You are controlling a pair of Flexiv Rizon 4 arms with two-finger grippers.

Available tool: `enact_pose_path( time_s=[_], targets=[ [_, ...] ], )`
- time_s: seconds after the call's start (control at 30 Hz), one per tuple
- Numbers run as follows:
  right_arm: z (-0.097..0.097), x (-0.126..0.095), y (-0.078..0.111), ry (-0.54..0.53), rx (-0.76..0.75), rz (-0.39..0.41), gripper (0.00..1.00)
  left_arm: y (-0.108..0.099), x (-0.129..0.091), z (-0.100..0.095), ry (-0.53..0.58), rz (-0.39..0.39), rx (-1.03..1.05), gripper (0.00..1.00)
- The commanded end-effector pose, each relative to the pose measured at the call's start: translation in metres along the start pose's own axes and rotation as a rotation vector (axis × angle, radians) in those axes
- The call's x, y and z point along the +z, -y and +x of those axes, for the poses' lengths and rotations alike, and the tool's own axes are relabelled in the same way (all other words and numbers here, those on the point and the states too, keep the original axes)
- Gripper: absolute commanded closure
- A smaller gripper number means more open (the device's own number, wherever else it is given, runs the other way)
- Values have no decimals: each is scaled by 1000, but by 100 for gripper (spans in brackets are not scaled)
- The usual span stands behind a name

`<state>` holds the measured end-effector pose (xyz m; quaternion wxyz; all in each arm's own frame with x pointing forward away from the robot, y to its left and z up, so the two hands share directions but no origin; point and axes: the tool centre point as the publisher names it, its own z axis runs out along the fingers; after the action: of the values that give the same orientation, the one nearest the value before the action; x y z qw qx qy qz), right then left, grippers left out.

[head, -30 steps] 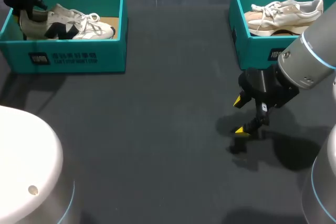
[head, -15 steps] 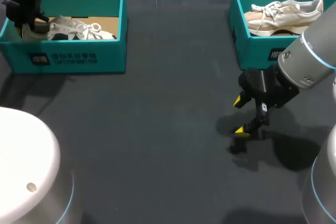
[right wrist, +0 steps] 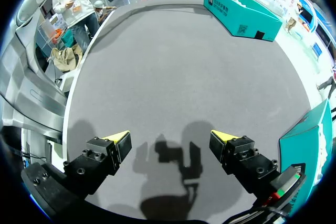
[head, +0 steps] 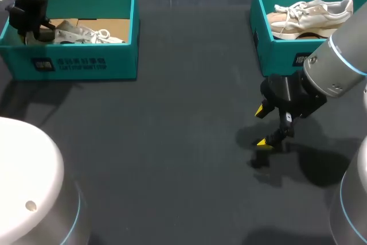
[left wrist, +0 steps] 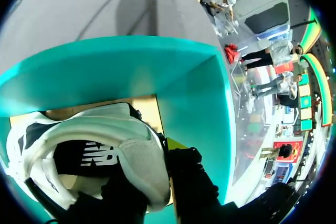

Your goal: Take the shoe out of the shoebox, open the shoe tongue, remove and reinsert the insole, then place the shoe into the shoebox

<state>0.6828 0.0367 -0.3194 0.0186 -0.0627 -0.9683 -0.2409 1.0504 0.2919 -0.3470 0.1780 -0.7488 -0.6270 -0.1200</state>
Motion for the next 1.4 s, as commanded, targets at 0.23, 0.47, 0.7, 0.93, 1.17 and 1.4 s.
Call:
enact_pose_path(
  time_s=[0.23, 0.47, 0.7, 0.93, 1.17, 1.4],
  targets=[
    [1, 1, 0, 3, 0, 1, 0, -4, 5, 1, 35, 19, 34, 76],
    [1, 1, 0, 3, 0, 1, 0, 0, 1, 5, 56, 20, 39, 64],
    [1, 1, 0, 3, 0, 1, 0, 1, -22, 9, 102, -19, 30, 53],
    [1, 1, 0, 3, 0, 1, 0, 0, -47, 5, 122, -57, 16, 30],
    [1, 1, 0, 3, 0, 1, 0, 6, -61, 2, 158, -82, 30, 16],
    [1, 1, 0, 3, 0, 1, 0, 19, -80, 12, 214, -88, 5, 0]
  ],
)
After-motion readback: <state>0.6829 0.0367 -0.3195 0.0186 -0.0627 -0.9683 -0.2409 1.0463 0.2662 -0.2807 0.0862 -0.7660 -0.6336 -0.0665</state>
